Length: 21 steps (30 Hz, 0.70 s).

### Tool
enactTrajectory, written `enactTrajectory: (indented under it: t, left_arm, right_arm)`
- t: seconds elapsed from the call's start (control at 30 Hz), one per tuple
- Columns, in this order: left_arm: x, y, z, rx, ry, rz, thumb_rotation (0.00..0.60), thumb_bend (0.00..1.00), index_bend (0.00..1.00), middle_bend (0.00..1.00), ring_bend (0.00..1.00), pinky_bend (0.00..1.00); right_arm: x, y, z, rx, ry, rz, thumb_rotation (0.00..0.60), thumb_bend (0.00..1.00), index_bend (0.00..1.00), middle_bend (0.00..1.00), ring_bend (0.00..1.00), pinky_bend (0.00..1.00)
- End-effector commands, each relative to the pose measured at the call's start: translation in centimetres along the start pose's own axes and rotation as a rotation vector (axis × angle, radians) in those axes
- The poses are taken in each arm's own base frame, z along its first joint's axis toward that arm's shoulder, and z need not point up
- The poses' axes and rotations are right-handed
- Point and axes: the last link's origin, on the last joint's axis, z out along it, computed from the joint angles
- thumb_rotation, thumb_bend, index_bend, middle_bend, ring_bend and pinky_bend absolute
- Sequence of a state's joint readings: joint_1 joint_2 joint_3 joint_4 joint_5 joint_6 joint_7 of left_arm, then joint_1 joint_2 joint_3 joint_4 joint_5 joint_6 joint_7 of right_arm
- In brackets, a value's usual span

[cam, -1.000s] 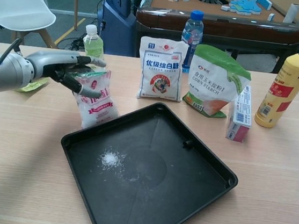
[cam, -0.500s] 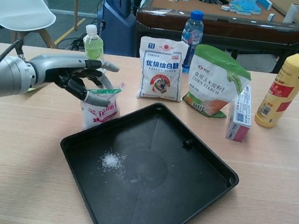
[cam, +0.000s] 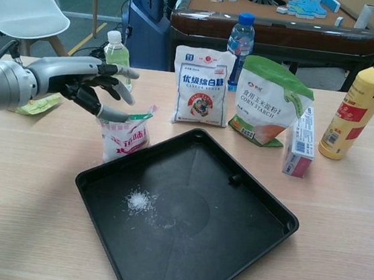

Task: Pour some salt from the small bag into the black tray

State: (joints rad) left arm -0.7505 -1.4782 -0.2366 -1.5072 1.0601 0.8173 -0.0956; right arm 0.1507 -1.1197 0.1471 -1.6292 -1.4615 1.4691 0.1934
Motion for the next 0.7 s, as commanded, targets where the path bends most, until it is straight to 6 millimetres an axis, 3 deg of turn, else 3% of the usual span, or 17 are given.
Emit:
enactTrajectory:
  t: [0.03,0.23,0.5,0.7]
  left_arm:
    - [0.4,-0.2,-0.4,0.004,0.007,0.001,0.435,0.18,0.00,0.23,0.17,0.37]
    - [2.4,-1.0,-1.9,0.008,0.067,-0.017,0.428,0.18,0.00,0.23,0.17,0.37]
    - [6.0,-3.3,-4.2,0.070,0.176,-0.076,0.579,0.18,0.01,0.23,0.17,0.37]
    - [7.6,-6.4,-7.4,0.142,0.245,0.016,0.600,0.31,0.06,0.23,0.17,0.37]
  right_arm:
    - [0.0,0.0,0.0,0.002,-0.002,0.000,0.600,0.21,0.23,0.31,0.16,0.20]
    - [0.0,0.0,0.1,0.003,-0.003,0.000,0.600,0.21,0.23,0.31,0.16,0.20]
    - [0.0,0.1,0.1,-0.002,-0.011,-0.004,0.600,0.21,0.23,0.31,0.16,0.20]
    - [-0.2,0.3,0.3,-0.010,-0.039,-0.020,0.600,0.21,0.23,0.31,0.16,0.20]
